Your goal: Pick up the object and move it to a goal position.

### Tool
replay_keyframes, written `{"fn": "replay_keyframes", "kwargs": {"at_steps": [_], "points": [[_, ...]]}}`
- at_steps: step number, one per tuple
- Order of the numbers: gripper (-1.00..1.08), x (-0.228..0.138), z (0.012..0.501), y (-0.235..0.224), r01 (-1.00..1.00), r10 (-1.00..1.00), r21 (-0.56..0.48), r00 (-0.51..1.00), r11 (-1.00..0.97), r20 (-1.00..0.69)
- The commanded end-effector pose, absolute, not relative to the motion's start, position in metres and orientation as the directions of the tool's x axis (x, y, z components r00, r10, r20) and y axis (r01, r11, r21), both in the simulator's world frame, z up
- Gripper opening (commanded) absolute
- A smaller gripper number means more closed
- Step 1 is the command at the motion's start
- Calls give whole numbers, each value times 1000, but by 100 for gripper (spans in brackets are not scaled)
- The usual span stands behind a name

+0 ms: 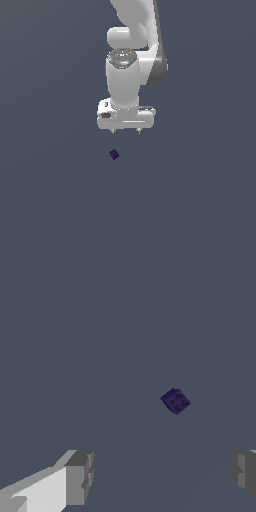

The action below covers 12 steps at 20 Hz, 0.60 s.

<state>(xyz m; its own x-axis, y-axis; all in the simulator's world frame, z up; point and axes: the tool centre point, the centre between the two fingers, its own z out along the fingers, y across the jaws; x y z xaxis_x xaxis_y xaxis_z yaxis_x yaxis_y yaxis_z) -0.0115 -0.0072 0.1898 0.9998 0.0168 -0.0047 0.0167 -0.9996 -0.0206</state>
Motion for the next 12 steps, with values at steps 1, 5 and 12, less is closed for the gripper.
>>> {"fn": "replay_keyframes", "kwargs": {"at_steps": [1,5,12], "points": [[100,-10,185,-10,42,42,-19,999,-999,-4],[100,-8,175,-16,102,102,-14,995,-995,-4],[100,-2,148,-31,253,253,-6,968,-968,-3]]}}
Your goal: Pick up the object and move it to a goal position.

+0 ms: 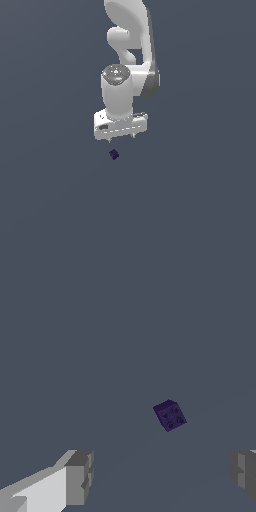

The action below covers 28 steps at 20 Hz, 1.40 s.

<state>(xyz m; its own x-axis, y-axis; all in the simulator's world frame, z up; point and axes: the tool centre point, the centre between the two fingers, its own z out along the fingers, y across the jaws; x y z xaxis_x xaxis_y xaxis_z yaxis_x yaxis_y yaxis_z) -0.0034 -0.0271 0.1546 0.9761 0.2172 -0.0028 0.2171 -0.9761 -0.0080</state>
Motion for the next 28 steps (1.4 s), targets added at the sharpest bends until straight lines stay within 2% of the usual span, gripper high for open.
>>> {"fn": "replay_keyframes", "kwargs": {"at_steps": [1,15,28], "points": [[100,-2,144,-33,277,277,-5,961,-961,-3],[100,4,88,-61,558,558,0,830,-830,-2],[100,4,73,-69,629,629,0,778,-778,-1]]}}
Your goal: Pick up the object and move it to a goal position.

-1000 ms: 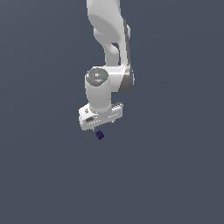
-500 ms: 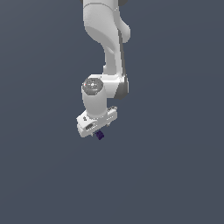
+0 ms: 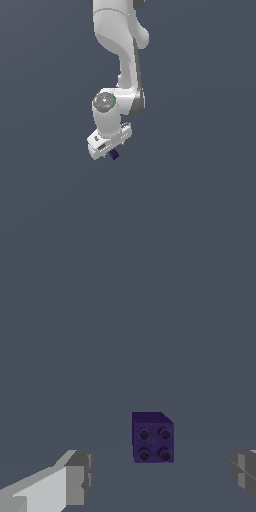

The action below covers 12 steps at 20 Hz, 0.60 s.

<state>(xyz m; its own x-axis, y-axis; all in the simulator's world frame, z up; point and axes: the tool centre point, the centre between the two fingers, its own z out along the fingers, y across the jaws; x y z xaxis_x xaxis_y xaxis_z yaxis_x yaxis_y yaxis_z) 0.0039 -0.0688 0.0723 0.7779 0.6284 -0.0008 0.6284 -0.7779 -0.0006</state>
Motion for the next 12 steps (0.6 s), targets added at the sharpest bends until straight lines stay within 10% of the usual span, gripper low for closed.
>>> {"fn": "replay_keyframes", "kwargs": {"at_steps": [1,12], "points": [[100,4,72,-69,629,629,0,778,-778,-1],[100,3,29,-69,632,632,0,775,-775,0]]}}
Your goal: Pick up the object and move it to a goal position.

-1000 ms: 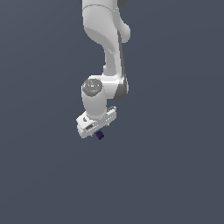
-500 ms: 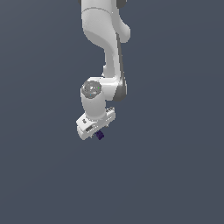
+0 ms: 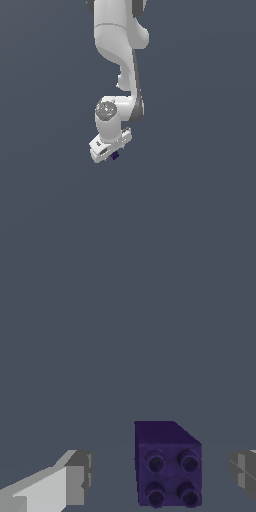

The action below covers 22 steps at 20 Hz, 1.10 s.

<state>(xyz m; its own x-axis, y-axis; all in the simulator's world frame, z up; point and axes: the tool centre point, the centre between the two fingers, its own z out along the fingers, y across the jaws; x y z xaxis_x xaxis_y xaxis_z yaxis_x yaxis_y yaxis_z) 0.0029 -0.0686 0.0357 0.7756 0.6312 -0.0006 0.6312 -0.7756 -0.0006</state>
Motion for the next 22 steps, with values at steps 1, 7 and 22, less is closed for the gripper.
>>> {"fn": "replay_keyframes", "kwargs": {"at_steps": [1,7,22], "points": [[100,3,26,-69,632,632,0,775,-775,0],[-100,4,22,-69,632,632,0,775,-775,0],[-100,2,31,-68,632,632,0,775,-775,0]]}}
